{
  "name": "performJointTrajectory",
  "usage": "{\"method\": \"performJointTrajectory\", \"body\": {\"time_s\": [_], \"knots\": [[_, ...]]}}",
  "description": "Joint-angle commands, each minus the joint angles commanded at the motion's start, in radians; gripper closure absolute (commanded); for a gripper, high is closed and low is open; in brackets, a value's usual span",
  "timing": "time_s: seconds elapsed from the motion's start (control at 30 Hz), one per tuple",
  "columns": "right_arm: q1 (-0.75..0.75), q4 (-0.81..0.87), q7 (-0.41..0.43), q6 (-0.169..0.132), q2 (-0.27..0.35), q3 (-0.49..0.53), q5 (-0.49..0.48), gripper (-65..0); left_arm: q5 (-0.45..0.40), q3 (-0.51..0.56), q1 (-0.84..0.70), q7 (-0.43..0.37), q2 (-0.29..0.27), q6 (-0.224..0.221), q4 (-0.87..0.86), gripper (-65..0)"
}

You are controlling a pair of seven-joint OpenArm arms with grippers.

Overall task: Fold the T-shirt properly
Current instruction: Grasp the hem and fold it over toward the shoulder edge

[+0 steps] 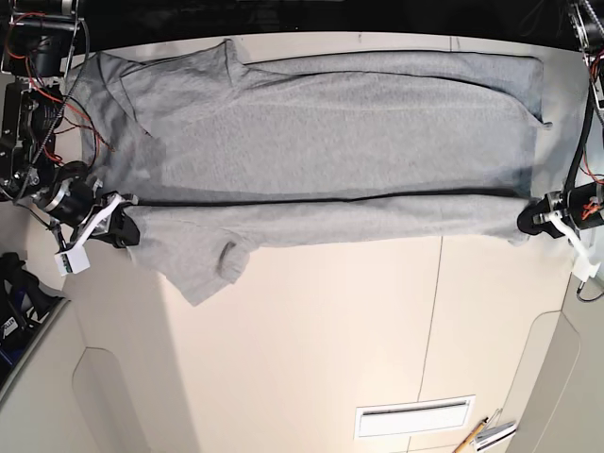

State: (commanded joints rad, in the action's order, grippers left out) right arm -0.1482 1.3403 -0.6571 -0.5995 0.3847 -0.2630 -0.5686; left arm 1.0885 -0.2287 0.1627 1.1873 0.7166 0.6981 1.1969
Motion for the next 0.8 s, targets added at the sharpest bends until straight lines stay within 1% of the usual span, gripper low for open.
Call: {"method": "performJointTrajectory", "body": {"time_s": [0.2, 0.37, 0.43, 0.5, 0.6, 0.7, 0.73, 0.77, 0.8], "knots": [[0.095, 0.084, -0.006, -0.002, 0.001, -0.082, -0.001, 0.0, 0.0, 0.0, -0.103, 0.01, 0.021, 0.0, 0.104, 0.0], [0.148, 0.112, -0.007, -0.003, 0.0, -0.129, -0.038, 0.0, 0.001, -0.004, -0.135, 0.018, 0.021, 0.0, 0.134, 0.0], [0.161, 0.112, -0.007, -0.003, 0.0, -0.145, -0.037, 0.0, 0.018, -0.014, -0.15, 0.036, 0.021, 0.0, 0.151, 0.0], [0.177, 0.111, -0.007, -0.003, 0.0, -0.155, -0.037, 0.0, 0.048, -0.036, -0.182, 0.052, 0.021, 0.0, 0.173, 0.0], [0.179, 0.109, -0.029, 0.001, 0.0, -0.154, -0.029, 0.0, 0.056, -0.077, -0.227, 0.052, 0.021, 0.0, 0.212, 0.0], [0.179, 0.108, -0.029, 0.002, 0.0, -0.154, -0.006, 0.0, 0.057, -0.105, -0.269, 0.052, 0.02, 0.0, 0.257, 0.0], [0.179, 0.108, -0.029, 0.002, 0.0, -0.154, -0.007, -2.9, 0.057, -0.106, -0.279, 0.051, 0.02, 0.0, 0.265, 0.0], [0.179, 0.108, -0.029, 0.003, 0.0, -0.154, -0.007, -10.1, 0.057, -0.106, -0.284, 0.052, 0.018, 0.0, 0.27, 0.0], [0.179, 0.108, -0.029, 0.011, 0.0, -0.154, -0.007, -18.3, 0.056, -0.106, -0.285, 0.051, 0.016, 0.0, 0.27, 0.0]]}}
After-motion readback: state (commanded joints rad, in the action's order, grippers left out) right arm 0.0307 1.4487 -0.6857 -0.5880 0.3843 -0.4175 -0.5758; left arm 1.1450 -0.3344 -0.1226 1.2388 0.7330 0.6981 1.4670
